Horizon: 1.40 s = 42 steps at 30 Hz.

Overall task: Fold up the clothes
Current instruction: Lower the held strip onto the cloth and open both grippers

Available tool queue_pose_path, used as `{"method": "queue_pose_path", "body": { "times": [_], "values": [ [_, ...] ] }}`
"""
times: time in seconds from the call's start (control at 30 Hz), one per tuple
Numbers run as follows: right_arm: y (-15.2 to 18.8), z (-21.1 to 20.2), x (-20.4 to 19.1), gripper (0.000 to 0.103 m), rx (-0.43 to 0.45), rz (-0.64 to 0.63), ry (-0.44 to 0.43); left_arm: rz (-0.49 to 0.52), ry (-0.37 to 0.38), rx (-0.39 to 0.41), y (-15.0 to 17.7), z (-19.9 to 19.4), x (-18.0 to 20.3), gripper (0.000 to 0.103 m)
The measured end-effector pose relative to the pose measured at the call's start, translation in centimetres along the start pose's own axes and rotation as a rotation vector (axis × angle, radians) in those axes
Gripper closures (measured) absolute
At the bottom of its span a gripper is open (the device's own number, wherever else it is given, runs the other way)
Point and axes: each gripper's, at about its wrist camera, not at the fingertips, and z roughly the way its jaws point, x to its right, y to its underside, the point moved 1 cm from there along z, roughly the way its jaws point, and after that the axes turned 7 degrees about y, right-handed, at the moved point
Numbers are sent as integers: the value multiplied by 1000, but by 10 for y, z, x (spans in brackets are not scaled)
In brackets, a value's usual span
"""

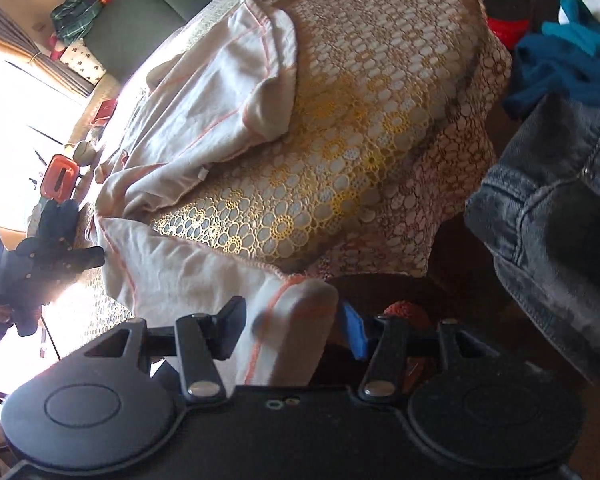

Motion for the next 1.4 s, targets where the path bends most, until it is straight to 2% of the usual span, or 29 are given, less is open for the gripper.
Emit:
{"method": "queue_pose_path", "body": {
  "times": [0.17, 0.27, 0.37, 0.5, 0.57, 0.63, 0.73, 0.87, 0.93, 1.07, 1.17, 1.23, 1.3, 1.4],
  "values": [
    [4, 9, -2, 0, -14, 32, -8, -93, -164, -51, 20, -3, -47, 98],
    [-1, 3, -11, 0, 11, -6, -10, -142, -214, -86, 30, -4, -68, 98],
    [-17, -18, -27, 0, 102, -97, 29, -192, -207, -72, 35, -8, -77, 98],
    [-41, -47, -45, 0, 226, -182, 89, -188, -222, -60, 37, -8, -73, 98],
    [-50, -56, -50, 0, 272, -235, 146, -200, -225, -52, 38, -8, -73, 98],
    [-53, -49, -51, 0, 250, -290, 206, -220, -224, -44, 39, -8, -74, 98],
    [-49, -24, -46, 0, 171, -331, 290, -235, -228, -46, 38, -8, -75, 98],
    [-41, -3, -43, 0, 131, -314, 305, -224, -231, -62, 36, -8, -72, 97],
    [-38, -6, -45, 0, 139, -305, 321, -226, -225, -62, 35, -10, -71, 97],
    [-33, -23, -39, 0, 168, -256, 271, -274, -174, -35, 35, -18, -67, 95],
    [-26, -26, -27, 0, 137, -180, 219, -333, -135, -8, 37, -24, -61, 84],
    [-18, -23, -20, 0, 122, -131, 197, -343, -123, 6, 38, -26, -54, 71],
    [-10, -19, -12, 0, 114, -80, 177, -320, -125, 5, 38, -26, -43, 48],
    [2, -12, -1, 0, 115, -6, 145, -280, -133, 1, 38, -25, -28, 43]
  ]
}}
